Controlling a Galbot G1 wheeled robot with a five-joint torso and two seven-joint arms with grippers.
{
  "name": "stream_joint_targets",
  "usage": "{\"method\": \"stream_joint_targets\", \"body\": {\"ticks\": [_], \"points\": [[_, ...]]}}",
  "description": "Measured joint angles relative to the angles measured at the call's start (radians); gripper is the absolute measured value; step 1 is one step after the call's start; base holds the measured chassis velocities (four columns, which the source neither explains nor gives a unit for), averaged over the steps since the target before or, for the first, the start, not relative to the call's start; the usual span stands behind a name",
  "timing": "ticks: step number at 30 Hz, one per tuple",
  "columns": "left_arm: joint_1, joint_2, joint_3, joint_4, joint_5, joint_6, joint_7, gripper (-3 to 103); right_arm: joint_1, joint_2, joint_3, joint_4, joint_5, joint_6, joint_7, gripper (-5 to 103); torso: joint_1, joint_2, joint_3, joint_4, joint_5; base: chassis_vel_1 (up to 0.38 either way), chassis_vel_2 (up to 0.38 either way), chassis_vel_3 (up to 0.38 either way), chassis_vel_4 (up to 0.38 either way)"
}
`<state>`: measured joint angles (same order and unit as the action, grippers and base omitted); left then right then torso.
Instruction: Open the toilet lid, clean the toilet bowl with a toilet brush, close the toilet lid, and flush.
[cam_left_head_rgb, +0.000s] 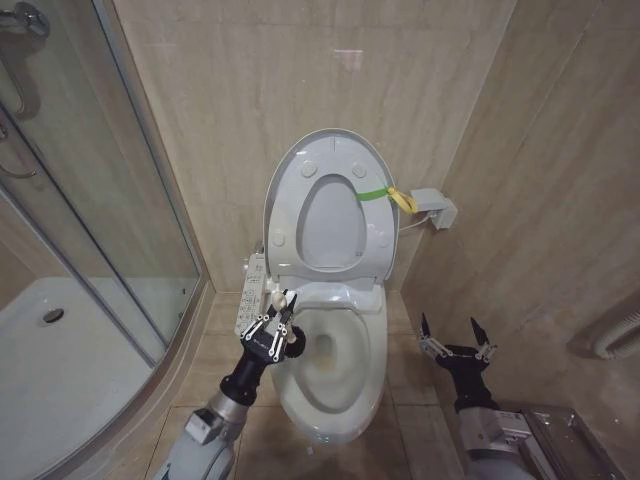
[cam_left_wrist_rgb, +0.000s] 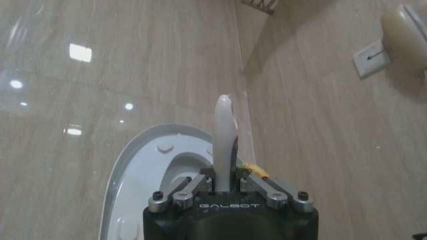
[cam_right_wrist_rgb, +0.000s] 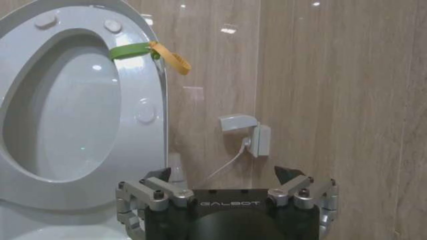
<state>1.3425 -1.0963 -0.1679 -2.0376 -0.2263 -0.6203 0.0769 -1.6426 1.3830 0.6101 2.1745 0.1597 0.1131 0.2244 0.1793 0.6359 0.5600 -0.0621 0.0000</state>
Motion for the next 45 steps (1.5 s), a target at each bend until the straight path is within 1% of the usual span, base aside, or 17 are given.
{"method": "stream_joint_targets", "body": {"ticks": [4, 6, 10, 12, 15, 17, 24, 26, 27, 28, 31, 32, 35, 36, 41, 42, 45], "points": [[0.068, 0.014, -0.058, -0.048, 0.017, -0.008, 0.001, 18, 0.0, 0.0, 0.0, 0.0, 0.0, 0.0, 0.0, 100, 0.0, 0.0, 0.0, 0.0001, 0.0, 0.0, 0.0, 0.0, 0.0], [0.078, 0.016, -0.076, -0.05, 0.019, -0.014, 0.001, 18, 0.0, 0.0, 0.0, 0.0, 0.0, 0.0, 0.0, 100, 0.0, 0.0, 0.0, 0.0001, -0.0001, 0.0, 0.0, 0.0, 0.0], [0.122, 0.019, -0.166, -0.044, 0.027, -0.043, 0.0, 18, 0.0, 0.0, 0.0, 0.0, 0.0, 0.0, 0.0, 100, 0.0, 0.0, 0.0, 0.0, -0.0001, 0.0, 0.0, 0.0, 0.0], [0.139, 0.017, -0.188, -0.037, 0.029, -0.053, 0.0, 18, 0.0, 0.0, 0.0, 0.0, 0.0, 0.0, 0.0, 100, 0.0, 0.0, 0.0, -0.0001, -0.0001, 0.0, 0.0, 0.0, 0.0], [0.169, 0.007, -0.221, -0.022, 0.031, -0.065, -0.001, 18, 0.0, 0.0, 0.0, 0.0, 0.0, 0.0, 0.0, 100, 0.0, 0.0, 0.0, 0.0001, -0.0001, 0.0, 0.0, 0.0, 0.0], [0.198, -0.017, -0.251, -0.006, 0.032, -0.075, -0.009, 18, 0.0, 0.0, 0.0, 0.0, 0.0, 0.0, 0.0, 100, 0.0, 0.0, 0.0, 0.0, -0.0002, 0.0, 0.0, 0.0, 0.0], [0.269, -0.067, -0.301, -0.003, 0.048, -0.101, -0.022, 18, 0.0, 0.0, 0.0, 0.0, 0.0, 0.0, 0.0, 100, 0.0, 0.0, 0.0, 0.0, -0.0001, 0.0, 0.0, 0.0, 0.0], [0.287, -0.078, -0.322, 0.0, 0.048, -0.116, -0.023, 18, 0.0, 0.0, 0.0, 0.0, 0.0, 0.0, 0.0, 100, 0.0, 0.0, 0.0, 0.0001, 0.0, 0.0, 0.0, 0.0, 0.0], [0.293, -0.083, -0.331, 0.018, 0.047, -0.135, -0.025, 18, 0.0, 0.0, 0.0, 0.0, 0.0, 0.0, 0.0, 100, 0.0, 0.0, 0.0, 0.0001, 0.0002, 0.0, 0.0, 0.0, 0.0], [0.293, -0.083, -0.331, 0.018, 0.047, -0.135, -0.025, 18, 0.0, 0.0, 0.0, 0.0, 0.0, 0.0, 0.0, 100, 0.0, 0.0, 0.0, 0.0001, 0.0002, 0.0, 0.0, 0.0, 0.0], [0.279, -0.101, -0.348, 0.114, 0.043, -0.19, -0.041, 18, 0.0, 0.0, 0.0, 0.0, 0.0, 0.0, 0.0, 100, 0.0, 0.0, 0.0, 0.0, -0.0001, 0.0, 0.0, 0.0, 0.0], [0.279, -0.101, -0.348, 0.114, 0.043, -0.19, -0.041, 18, 0.0, 0.0, 0.0, 0.0, 0.0, 0.0, 0.0, 100, 0.0, 0.0, 0.0, 0.0, -0.0001, 0.0, 0.0, 0.0, 0.0], [0.274, -0.109, -0.356, 0.174, -0.002, -0.198, -0.057, 18, 0.0, 0.0, 0.0, 0.0, 0.0, 0.0, 0.0, 100, 0.0, 0.0, 0.0, 0.0, -0.0002, 0.0, 0.0, 0.0, 0.0], [0.274, -0.109, -0.356, 0.174, -0.002, -0.198, -0.057, 18, 0.0, 0.0, 0.0, 0.0, 0.0, 0.0, 0.0, 100, 0.0, 0.0, 0.0, 0.0, -0.0002, 0.0, 0.0, 0.0, 0.0], [0.255, -0.102, -0.383, 0.256, -0.078, -0.2, -0.062, 18, 0.0, 0.0, 0.0, 0.0, 0.0, 0.0, 0.0, 100, 0.0, 0.0, 0.0, 0.0001, -0.0001, 0.0, 0.0, 0.0, 0.0], [0.255, -0.102, -0.383, 0.256, -0.078, -0.2, -0.062, 18, 0.0, 0.0, 0.0, 0.0, 0.0, 0.0, 0.0, 100, 0.0, 0.0, 0.0, 0.0001, -0.0001, 0.0, 0.0, 0.0, 0.0], [0.209, -0.089, -0.379, 0.334, -0.139, -0.2, -0.061, 18, 0.0, 0.0, 0.0, 0.0, 0.0, 0.0, 0.0, 100, 0.0, 0.0, 0.0, -0.0001, -0.0001, 0.0, 0.0, 0.0, 0.0]]}}
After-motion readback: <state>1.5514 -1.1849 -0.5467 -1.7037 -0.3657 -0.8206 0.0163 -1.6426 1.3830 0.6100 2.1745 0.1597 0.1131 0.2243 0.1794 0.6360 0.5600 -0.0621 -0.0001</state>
